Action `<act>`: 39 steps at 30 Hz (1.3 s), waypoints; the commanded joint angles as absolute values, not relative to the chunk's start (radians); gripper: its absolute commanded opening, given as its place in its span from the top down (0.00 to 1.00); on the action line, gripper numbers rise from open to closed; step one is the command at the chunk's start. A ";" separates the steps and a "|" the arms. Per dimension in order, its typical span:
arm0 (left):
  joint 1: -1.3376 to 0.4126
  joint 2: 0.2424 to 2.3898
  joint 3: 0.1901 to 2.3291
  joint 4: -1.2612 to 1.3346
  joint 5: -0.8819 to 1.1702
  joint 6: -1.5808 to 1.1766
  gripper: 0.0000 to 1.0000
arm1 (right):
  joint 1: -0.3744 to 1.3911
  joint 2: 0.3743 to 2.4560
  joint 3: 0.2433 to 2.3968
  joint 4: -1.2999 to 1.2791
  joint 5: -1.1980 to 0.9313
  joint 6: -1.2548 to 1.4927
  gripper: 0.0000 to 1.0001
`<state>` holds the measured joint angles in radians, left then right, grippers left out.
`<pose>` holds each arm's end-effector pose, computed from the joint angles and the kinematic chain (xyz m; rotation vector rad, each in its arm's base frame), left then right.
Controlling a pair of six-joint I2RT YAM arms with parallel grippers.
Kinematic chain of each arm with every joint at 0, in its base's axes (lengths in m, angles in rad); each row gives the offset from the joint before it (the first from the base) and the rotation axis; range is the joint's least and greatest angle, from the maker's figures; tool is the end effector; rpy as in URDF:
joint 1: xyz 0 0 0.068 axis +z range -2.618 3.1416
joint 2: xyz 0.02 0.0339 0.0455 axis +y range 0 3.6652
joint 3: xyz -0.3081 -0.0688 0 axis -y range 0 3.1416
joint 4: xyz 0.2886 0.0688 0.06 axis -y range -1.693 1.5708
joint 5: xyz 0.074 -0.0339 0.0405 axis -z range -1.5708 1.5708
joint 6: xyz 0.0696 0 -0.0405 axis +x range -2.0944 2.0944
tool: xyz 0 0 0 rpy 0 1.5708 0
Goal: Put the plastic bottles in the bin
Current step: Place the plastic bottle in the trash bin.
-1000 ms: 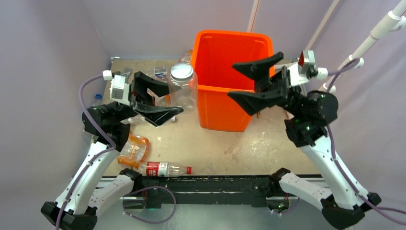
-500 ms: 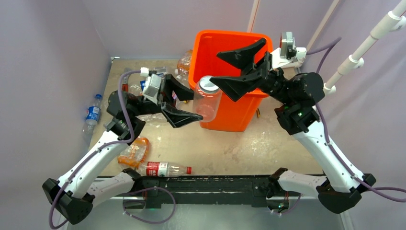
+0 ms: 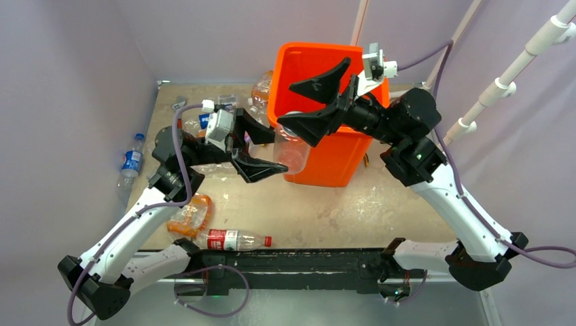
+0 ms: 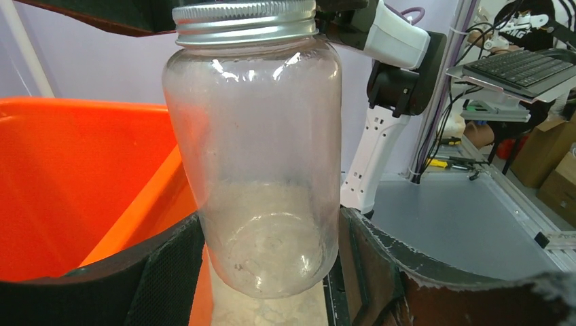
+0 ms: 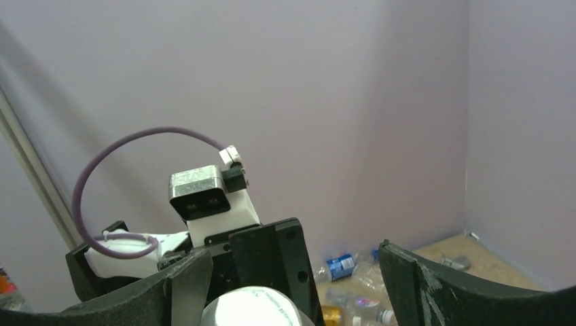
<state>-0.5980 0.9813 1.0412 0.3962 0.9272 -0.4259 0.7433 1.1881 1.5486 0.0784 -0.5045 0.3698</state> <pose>0.1646 -0.1795 0.4978 0.9929 1.0403 -1.3707 0.1804 0.2115 0.6146 -0.6967 1.0818 1.2524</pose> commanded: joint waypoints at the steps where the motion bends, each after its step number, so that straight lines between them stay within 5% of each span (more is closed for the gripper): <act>1: -0.603 0.944 1.068 0.396 0.896 -0.376 1.00 | 0.768 1.179 1.603 -0.034 -0.456 0.304 0.05; 29: -0.604 0.932 1.057 0.397 0.831 -0.378 1.00 | 0.770 1.118 1.580 -0.114 -0.478 0.348 0.02; 39: -0.604 0.933 1.057 0.407 0.841 -0.392 1.00 | 0.770 1.133 1.582 -0.082 -0.477 0.372 0.30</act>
<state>-0.6041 0.9478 1.0412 0.3576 0.8433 -0.3824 0.7658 1.1347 1.5631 -0.1127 -0.4847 0.3553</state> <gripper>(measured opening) 0.655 0.771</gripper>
